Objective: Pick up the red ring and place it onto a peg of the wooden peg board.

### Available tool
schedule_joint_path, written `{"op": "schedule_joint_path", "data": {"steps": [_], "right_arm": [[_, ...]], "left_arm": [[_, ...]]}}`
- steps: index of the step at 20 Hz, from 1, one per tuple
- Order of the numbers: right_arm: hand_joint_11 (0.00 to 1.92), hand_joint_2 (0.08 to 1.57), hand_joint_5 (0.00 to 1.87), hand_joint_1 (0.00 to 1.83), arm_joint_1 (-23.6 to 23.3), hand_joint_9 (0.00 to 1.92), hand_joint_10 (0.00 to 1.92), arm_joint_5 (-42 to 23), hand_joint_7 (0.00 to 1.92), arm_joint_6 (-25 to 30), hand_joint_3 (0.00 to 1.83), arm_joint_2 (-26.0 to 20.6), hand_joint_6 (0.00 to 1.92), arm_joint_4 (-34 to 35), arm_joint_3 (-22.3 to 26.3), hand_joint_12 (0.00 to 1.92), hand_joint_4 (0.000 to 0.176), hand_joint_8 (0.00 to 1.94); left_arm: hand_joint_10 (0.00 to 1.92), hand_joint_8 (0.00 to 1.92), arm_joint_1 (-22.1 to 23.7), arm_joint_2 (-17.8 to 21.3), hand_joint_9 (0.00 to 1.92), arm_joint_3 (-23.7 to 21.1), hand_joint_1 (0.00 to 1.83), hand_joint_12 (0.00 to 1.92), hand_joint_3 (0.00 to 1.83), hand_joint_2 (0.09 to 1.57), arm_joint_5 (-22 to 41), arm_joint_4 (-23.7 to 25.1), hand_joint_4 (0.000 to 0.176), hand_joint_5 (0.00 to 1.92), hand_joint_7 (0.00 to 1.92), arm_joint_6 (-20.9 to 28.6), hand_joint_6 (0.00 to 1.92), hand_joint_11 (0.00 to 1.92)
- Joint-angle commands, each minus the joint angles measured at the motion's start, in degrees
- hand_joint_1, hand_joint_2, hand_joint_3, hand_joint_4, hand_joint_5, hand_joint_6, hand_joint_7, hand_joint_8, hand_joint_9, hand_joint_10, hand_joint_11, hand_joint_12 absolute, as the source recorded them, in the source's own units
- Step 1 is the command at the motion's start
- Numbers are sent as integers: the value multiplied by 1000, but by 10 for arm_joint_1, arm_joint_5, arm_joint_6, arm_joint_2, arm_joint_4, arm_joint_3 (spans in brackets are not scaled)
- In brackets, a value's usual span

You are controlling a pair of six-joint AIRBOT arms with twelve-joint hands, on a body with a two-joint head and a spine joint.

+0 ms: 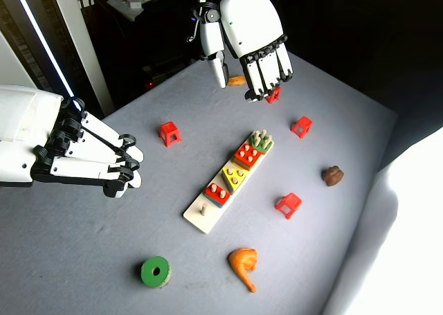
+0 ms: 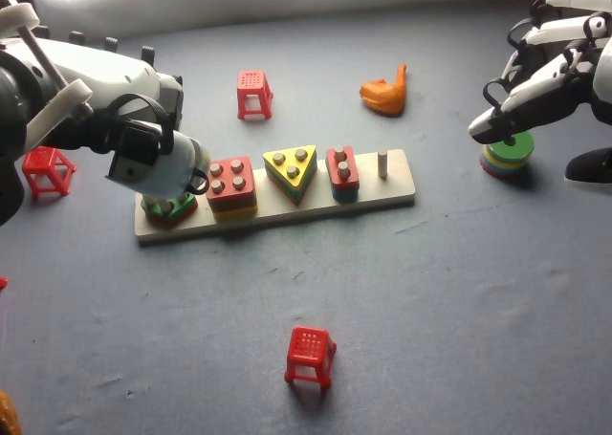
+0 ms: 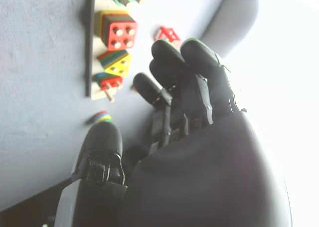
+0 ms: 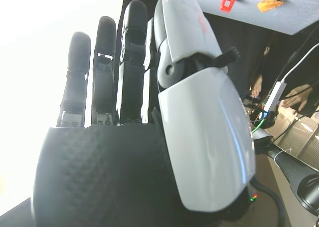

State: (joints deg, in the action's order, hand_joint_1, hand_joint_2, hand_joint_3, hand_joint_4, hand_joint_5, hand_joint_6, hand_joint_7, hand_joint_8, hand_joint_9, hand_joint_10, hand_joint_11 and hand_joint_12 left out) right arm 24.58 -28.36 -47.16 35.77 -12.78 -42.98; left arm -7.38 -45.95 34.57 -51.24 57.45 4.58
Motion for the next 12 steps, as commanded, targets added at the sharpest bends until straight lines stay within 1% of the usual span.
{"op": "schedule_joint_path", "data": {"steps": [1,2,4,6,7,12], "right_arm": [[0,1080,79,81,-6,12,13,-63,50,-1,185,-2,14,7,2,6,0,8],[0,1150,89,88,-6,19,2,-63,59,-1,35,-2,4,7,2,0,0,3],[0,1156,74,94,-6,7,0,-63,45,-1,29,-2,0,7,2,0,0,0],[17,1152,107,62,-6,44,14,-63,83,-1,19,-2,12,7,2,8,0,13],[3,1160,89,33,-6,16,3,-63,58,-1,19,-2,3,7,2,1,0,3],[0,1163,81,42,-6,15,3,-63,50,-1,8,-2,1,7,2,0,0,0]], "left_arm": [[0,2,6,-1,0,0,0,6,222,1012,9,41,0,0,0,-2,6,0],[0,0,7,-1,0,0,0,0,40,1103,9,41,0,0,0,-4,0,0],[0,0,7,-1,0,0,0,0,28,1108,9,41,0,0,0,-4,0,0],[0,0,8,-1,0,1,0,0,29,1116,9,42,0,0,0,-4,0,0],[0,0,10,-2,0,0,0,0,25,1112,6,41,0,0,0,-4,0,0],[0,0,14,-6,0,2,0,0,21,1114,-9,34,0,0,0,-4,0,0]]}}
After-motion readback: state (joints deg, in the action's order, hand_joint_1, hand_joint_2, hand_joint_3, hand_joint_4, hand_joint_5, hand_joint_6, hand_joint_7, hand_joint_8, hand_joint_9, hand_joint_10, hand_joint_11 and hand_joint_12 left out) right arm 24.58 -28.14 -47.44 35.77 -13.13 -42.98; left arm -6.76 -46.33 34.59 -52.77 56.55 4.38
